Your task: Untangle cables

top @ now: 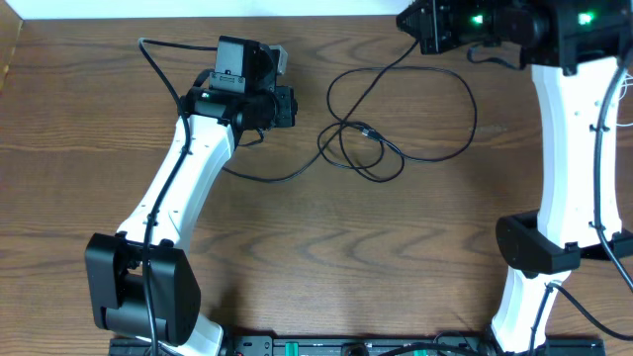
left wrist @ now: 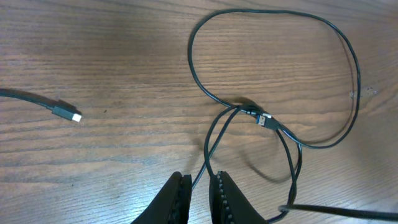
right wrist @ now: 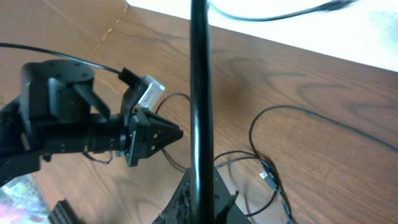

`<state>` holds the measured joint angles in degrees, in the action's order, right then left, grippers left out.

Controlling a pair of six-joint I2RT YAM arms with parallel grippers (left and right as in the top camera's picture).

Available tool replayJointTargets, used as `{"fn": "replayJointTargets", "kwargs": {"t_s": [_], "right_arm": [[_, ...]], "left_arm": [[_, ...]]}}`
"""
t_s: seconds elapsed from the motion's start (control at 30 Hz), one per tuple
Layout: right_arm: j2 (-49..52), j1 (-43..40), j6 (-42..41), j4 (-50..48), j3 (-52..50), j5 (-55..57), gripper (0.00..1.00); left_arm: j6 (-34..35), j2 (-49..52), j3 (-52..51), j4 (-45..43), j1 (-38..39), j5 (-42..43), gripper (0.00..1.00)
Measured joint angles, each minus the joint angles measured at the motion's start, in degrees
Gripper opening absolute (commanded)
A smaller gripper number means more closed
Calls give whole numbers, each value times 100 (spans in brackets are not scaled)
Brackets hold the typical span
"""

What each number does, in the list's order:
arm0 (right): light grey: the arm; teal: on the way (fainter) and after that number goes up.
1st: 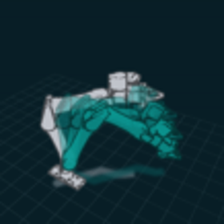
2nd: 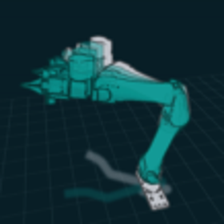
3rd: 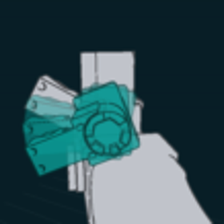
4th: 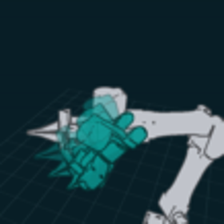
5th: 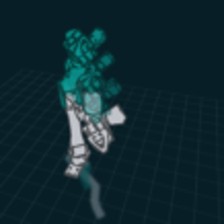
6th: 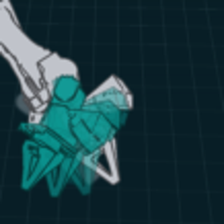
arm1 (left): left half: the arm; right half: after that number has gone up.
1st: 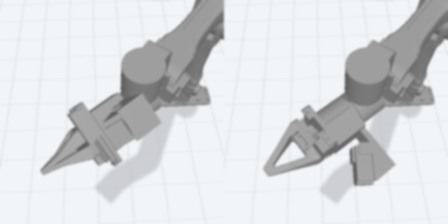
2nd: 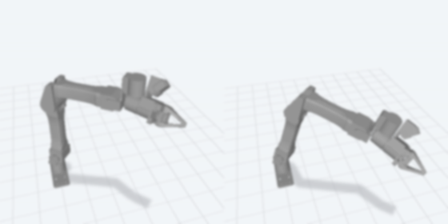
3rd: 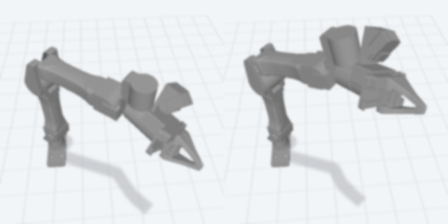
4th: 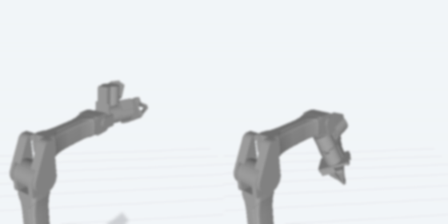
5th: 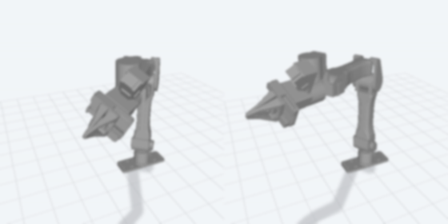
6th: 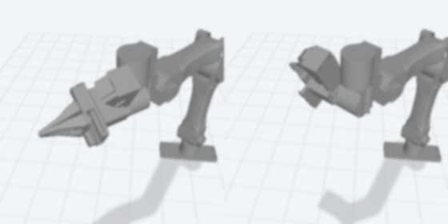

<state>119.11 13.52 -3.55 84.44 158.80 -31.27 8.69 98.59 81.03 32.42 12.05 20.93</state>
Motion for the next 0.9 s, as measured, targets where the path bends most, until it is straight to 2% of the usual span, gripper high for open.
{"fn": "replayJointTargets", "kwargs": {"t_s": [0.03,0.07,0.2,0.3,0.4,0.53,0.7,0.9], "right_arm": [[0,-2,4,17,-2,-7,1],[35,-4,13,31,-17,-7,1],[157,-136,13,55,-151,-2,1],[103,-487,13,46,-181,-4,1],[-85,-894,11,48,-186,2,1],[-693,-1585,9,166,-186,28,1],[-1220,-2162,9,455,-133,149,1],[-1121,-2457,11,769,-129,396,1]], "left_arm": [[-2,0,0,-2,0,0,17],[0,0,0,-2,0,0,23],[-20,0,0,17,0,2,33],[-52,0,0,26,0,2,41],[-68,0,0,26,20,0,45],[-92,0,0,26,149,0,52],[-103,0,0,2,413,0,55],[-103,133,2,-234,699,0,58]]}}
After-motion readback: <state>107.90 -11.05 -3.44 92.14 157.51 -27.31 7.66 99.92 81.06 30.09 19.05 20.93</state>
